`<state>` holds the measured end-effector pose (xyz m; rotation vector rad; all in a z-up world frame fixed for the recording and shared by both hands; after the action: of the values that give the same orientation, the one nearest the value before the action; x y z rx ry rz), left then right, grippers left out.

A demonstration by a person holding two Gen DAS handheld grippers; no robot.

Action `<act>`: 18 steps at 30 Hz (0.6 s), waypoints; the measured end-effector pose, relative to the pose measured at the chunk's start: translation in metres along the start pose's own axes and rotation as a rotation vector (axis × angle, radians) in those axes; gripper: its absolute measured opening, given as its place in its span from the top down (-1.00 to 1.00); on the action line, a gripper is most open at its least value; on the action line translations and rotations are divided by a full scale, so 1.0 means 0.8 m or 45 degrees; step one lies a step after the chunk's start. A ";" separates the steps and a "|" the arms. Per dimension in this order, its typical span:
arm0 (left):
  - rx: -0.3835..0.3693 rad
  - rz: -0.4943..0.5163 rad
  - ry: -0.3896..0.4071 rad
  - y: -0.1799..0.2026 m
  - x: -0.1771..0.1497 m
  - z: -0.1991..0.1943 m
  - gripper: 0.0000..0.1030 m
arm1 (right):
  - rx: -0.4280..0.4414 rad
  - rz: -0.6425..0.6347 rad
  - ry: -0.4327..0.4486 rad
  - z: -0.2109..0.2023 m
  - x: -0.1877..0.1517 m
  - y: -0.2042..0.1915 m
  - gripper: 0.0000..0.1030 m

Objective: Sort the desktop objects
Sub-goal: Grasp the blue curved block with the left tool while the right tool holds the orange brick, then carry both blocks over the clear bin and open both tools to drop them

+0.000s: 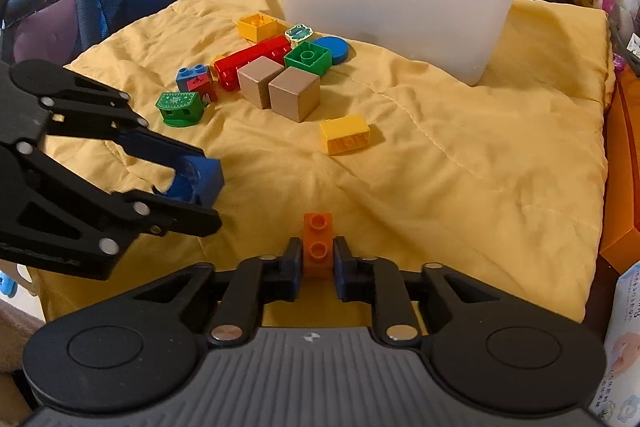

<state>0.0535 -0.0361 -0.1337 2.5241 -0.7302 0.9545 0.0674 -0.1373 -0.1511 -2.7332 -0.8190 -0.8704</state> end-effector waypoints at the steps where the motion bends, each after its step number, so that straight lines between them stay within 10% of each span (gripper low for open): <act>1: 0.007 -0.001 0.019 -0.003 0.009 -0.005 0.10 | 0.003 0.001 -0.011 -0.001 0.002 0.000 0.67; 18: 0.237 -0.039 0.450 -0.144 0.280 -0.092 0.09 | -0.191 -0.020 0.376 -0.082 0.226 0.078 0.66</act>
<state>0.2255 0.0154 0.0570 2.4095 -0.5130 1.4673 0.1922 -0.1275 0.0073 -2.6281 -0.7431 -1.3479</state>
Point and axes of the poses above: each gripper's, at about its wrist camera, not at the fingertips, and z roughly the way its jaws point, y to its right, x to its top, the point moved 8 cm from there along z, roughly the way its jaws point, and after that the axes turned 2 degrees about -z, right-handed, at the moved point
